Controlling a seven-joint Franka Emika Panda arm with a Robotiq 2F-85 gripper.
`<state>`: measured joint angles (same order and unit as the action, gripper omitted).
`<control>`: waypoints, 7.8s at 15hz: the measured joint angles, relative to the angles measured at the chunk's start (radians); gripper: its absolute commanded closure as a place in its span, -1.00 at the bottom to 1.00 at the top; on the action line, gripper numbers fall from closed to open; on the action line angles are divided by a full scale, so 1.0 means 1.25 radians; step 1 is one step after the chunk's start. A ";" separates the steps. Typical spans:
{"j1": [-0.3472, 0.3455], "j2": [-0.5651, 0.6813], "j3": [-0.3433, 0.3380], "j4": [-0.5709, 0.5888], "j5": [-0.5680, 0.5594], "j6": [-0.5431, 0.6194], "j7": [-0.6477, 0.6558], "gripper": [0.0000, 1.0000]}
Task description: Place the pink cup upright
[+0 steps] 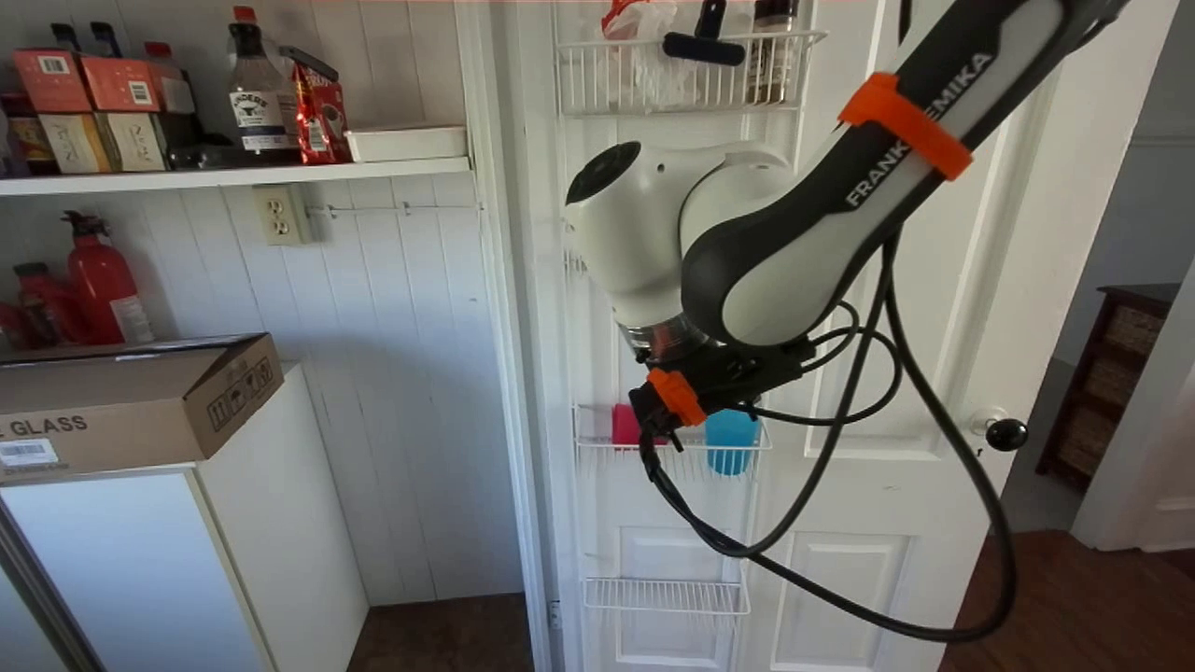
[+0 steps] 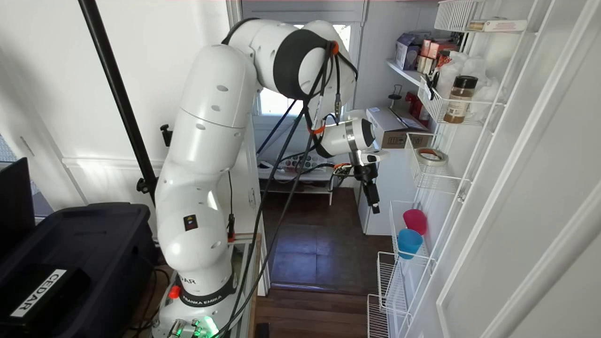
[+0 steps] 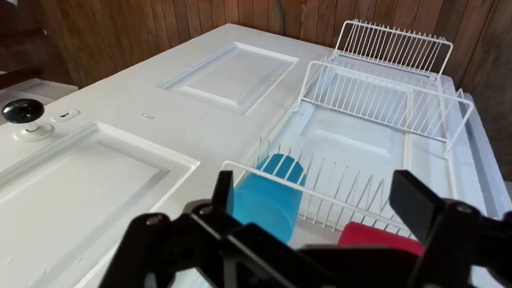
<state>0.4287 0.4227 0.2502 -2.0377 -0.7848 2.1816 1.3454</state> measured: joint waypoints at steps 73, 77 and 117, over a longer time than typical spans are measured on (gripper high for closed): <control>0.129 0.379 -0.094 0.457 -0.324 -0.261 0.572 0.98; 0.112 0.342 -0.080 0.412 -0.299 -0.247 0.674 0.98; -0.011 0.265 -0.121 0.259 -0.137 0.240 1.095 0.40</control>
<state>0.4146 0.7539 0.0986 -1.7136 -0.9559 2.4812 2.7147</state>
